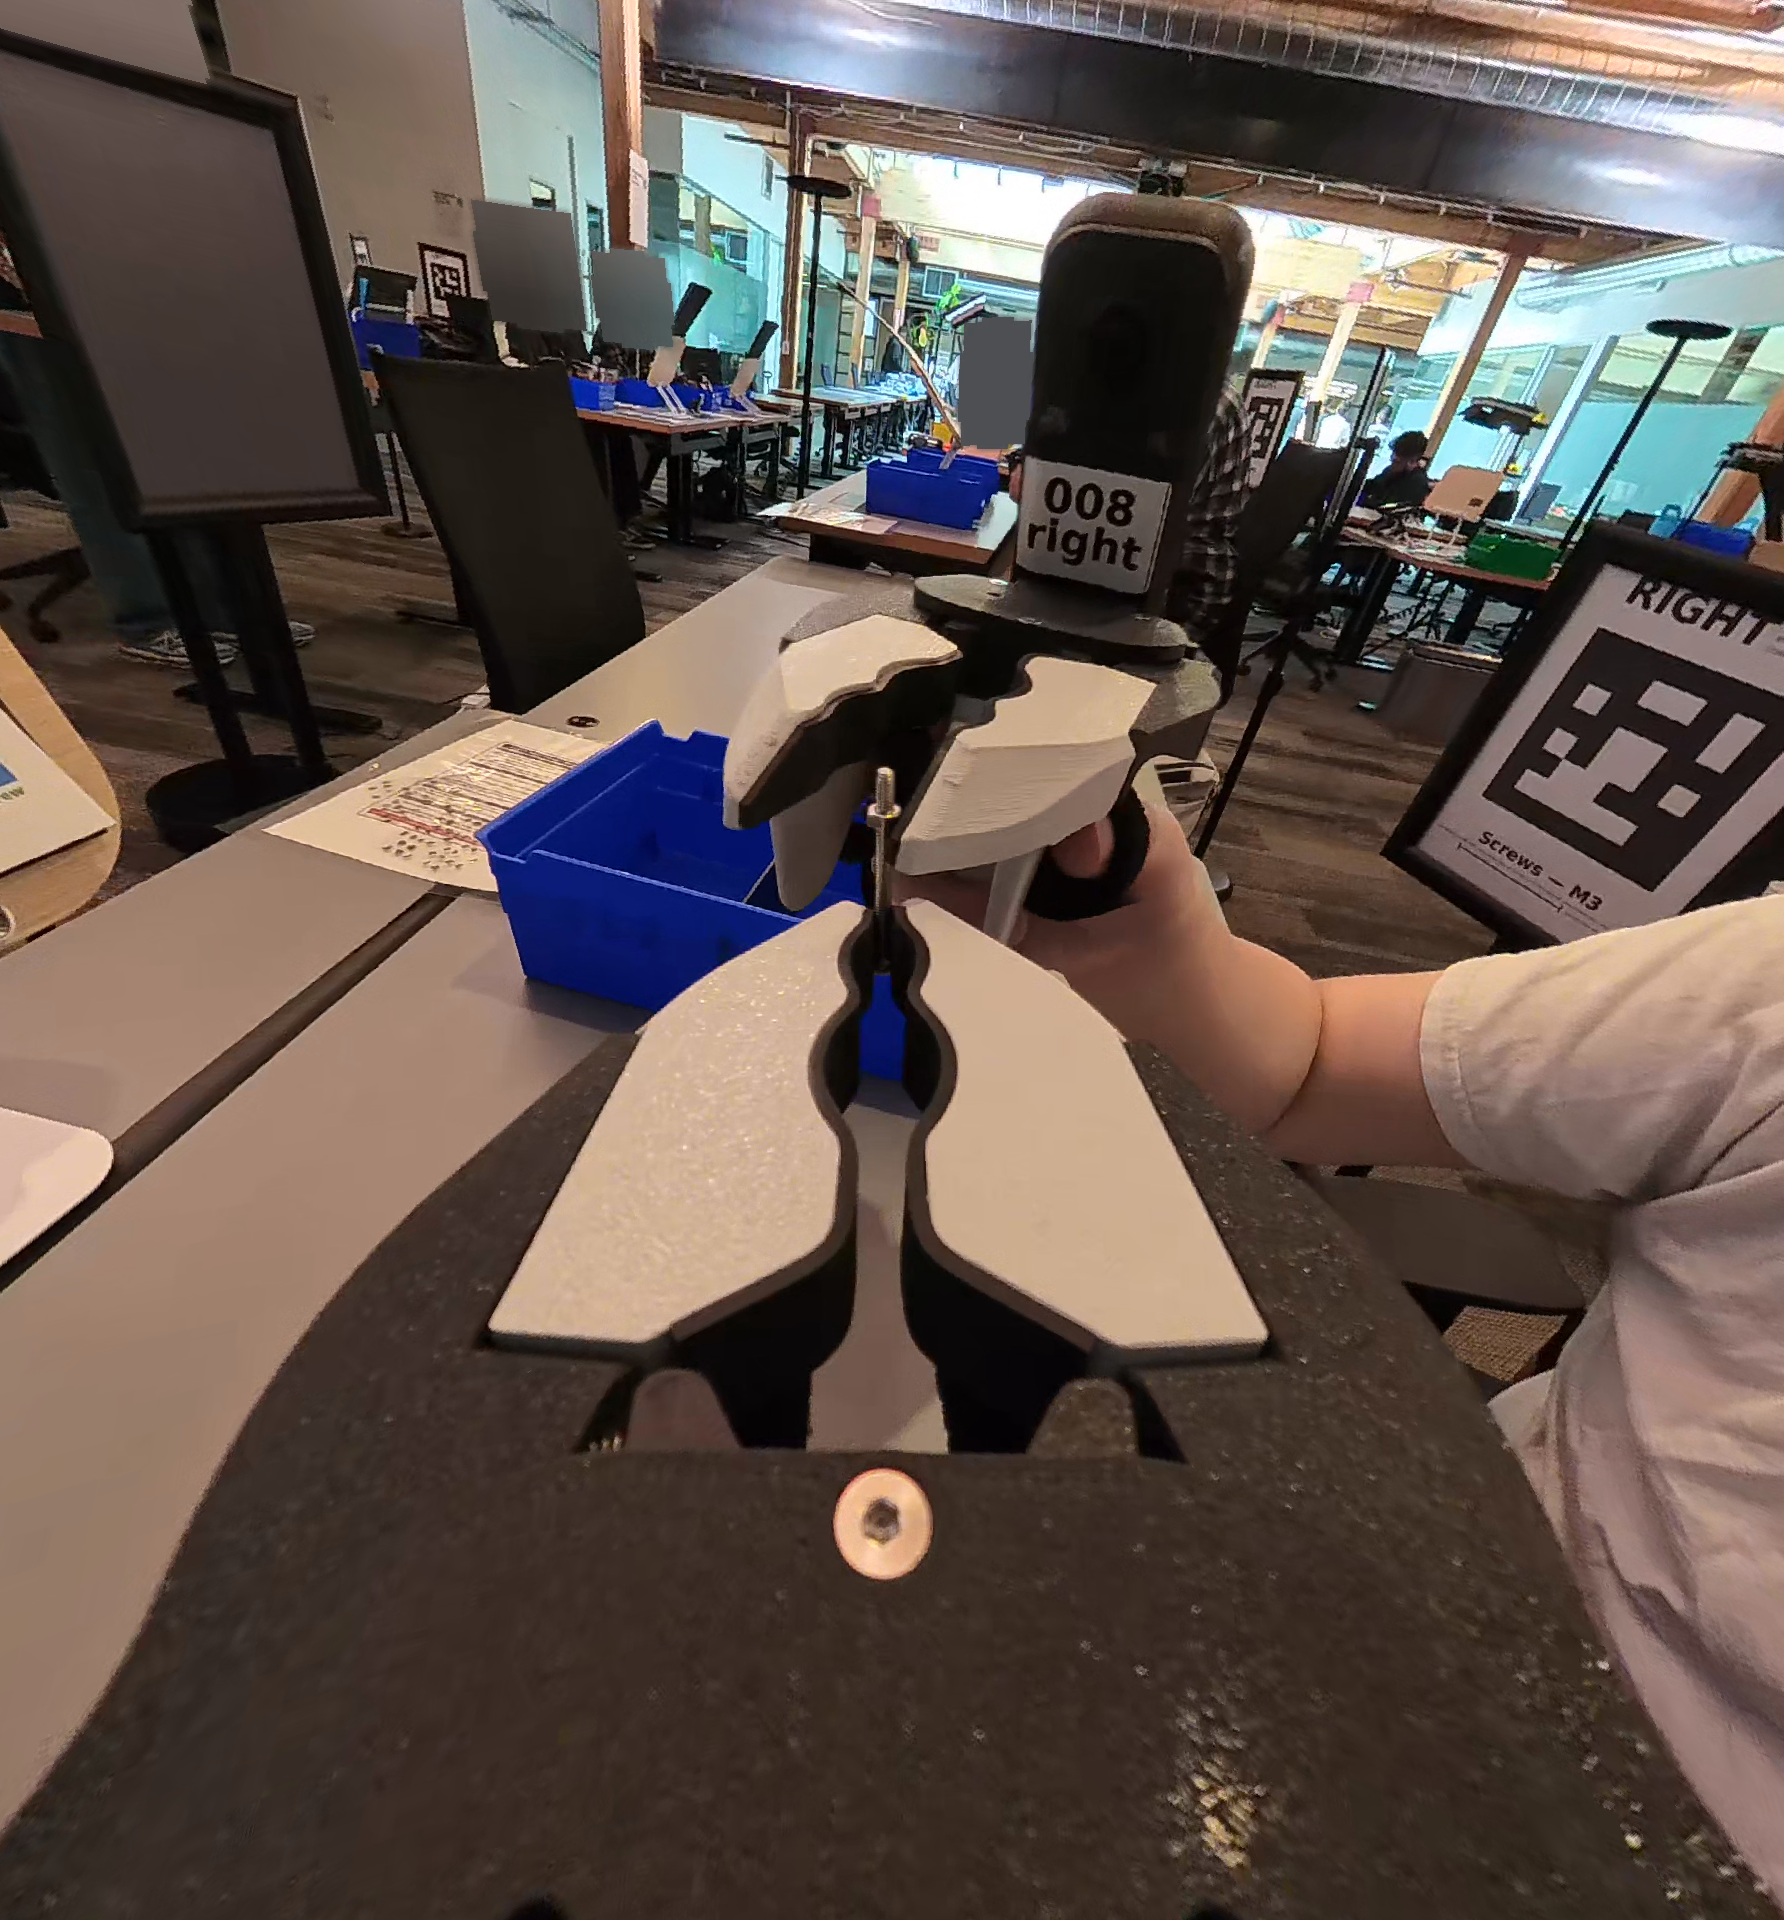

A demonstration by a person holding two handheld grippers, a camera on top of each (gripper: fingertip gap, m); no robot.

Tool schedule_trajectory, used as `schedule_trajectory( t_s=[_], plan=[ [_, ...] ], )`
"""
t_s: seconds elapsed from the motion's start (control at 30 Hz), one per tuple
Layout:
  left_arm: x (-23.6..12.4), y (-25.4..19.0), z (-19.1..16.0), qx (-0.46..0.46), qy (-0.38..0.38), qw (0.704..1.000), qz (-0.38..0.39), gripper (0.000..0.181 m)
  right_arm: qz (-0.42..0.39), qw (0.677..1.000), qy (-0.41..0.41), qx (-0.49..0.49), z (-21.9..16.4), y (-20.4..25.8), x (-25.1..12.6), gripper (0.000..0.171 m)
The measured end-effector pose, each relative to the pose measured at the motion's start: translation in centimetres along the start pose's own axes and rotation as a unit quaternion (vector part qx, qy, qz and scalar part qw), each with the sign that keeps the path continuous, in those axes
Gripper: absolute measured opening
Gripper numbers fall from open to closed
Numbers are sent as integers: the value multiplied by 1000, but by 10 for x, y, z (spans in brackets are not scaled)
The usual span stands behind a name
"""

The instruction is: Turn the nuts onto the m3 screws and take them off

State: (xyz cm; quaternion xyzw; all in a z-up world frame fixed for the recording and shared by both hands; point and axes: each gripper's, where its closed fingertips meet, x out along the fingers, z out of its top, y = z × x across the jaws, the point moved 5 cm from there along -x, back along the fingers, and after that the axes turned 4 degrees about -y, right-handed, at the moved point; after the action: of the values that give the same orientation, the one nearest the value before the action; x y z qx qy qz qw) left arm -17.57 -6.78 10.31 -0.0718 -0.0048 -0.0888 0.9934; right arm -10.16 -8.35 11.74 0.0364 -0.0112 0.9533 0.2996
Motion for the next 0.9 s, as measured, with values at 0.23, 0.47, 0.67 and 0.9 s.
schedule_trajectory(
  t_s=[0.23,0.47,0.67,0.9],
  plan=[
    [-4,-3,5,-2,-9,1000,-10,2,14,1000,-1,-13,5,-1,-7,22],
    [-1,-6,3,-5,-3,1000,-18,2,37,999,-18,-12,8,9,-4,22],
    [-1,-8,5,-3,-6,1000,-19,2,30,999,-12,-7,9,0,-10,21],
    [0,-9,3,-8,-3,1000,-26,2,67,997,-24,4,12,10,-10,21]
  ],
)
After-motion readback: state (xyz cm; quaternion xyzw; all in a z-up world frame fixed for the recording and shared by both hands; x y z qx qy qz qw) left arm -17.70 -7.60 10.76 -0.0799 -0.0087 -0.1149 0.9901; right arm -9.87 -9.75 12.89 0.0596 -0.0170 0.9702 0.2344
